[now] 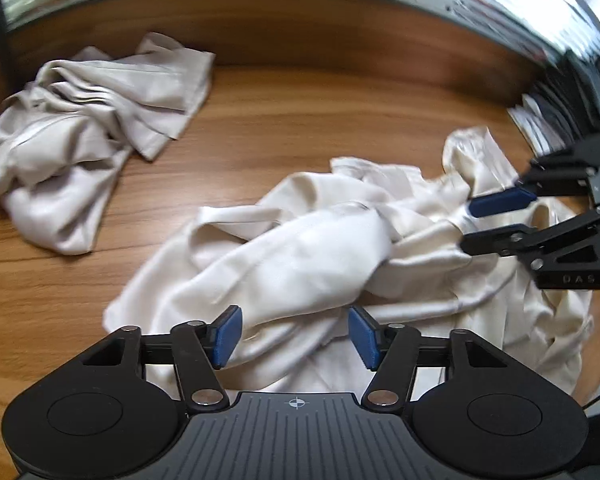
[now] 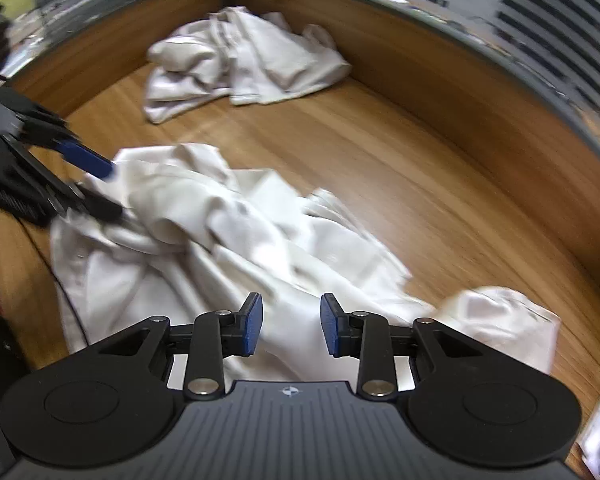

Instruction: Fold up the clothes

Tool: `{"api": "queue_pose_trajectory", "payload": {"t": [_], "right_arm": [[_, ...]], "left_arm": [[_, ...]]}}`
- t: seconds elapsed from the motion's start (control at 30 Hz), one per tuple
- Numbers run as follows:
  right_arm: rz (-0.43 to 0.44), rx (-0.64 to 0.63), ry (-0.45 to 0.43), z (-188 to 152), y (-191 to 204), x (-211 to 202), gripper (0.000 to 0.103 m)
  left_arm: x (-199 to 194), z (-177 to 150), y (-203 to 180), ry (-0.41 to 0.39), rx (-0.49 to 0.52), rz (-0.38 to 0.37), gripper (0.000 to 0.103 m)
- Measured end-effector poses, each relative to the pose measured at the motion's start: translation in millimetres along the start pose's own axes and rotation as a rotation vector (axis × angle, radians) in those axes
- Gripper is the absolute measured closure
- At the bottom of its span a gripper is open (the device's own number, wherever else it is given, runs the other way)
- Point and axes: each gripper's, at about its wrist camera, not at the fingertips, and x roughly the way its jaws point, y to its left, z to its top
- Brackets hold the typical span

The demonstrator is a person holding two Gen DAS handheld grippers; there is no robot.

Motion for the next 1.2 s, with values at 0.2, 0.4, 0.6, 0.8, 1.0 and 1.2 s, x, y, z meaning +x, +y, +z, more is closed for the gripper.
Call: {"api": "queue_pose_trajectory", "payload": {"t": [0.2,0.4,0.6,0.8,1.0,1.2], "right_arm": [[0.059,-0.04,0.013,4.4,14.6,20.0,0.067],[0.012,-0.069,0.042,-1.2,22.6,30.5,0.099],[-0.09,-0.055,-0.046,6.9,15.2,-0.9,0.102],[-0.167,-0.052,-0.15,21.1,8.5,-41.5,0.102],[-0.205,-0.084,-0.254,43.0,16.9,-77.8,0.102],[-0.209,-0.13,-0.277,83.2,13.6,-62.9,0.102]], "left_arm": [[19.2,6.3,-14.1,0.023,0.044,0.01,0.061],[12.4,14.2,-7.8,-0.016,-0.003,0.023,0.098],[-29.3,21.4,15.4,-0.102,-0.089,0.039,0.099],[-68.8,27.4,26.7,-0.168,-0.135,0.019,0.099],[-102.2,34.4,30.2,-0.252,-0.139,0.047,0.099],[-90.5,43.7,47.4,-0.245,-0.161,0.115,0.099]]}}
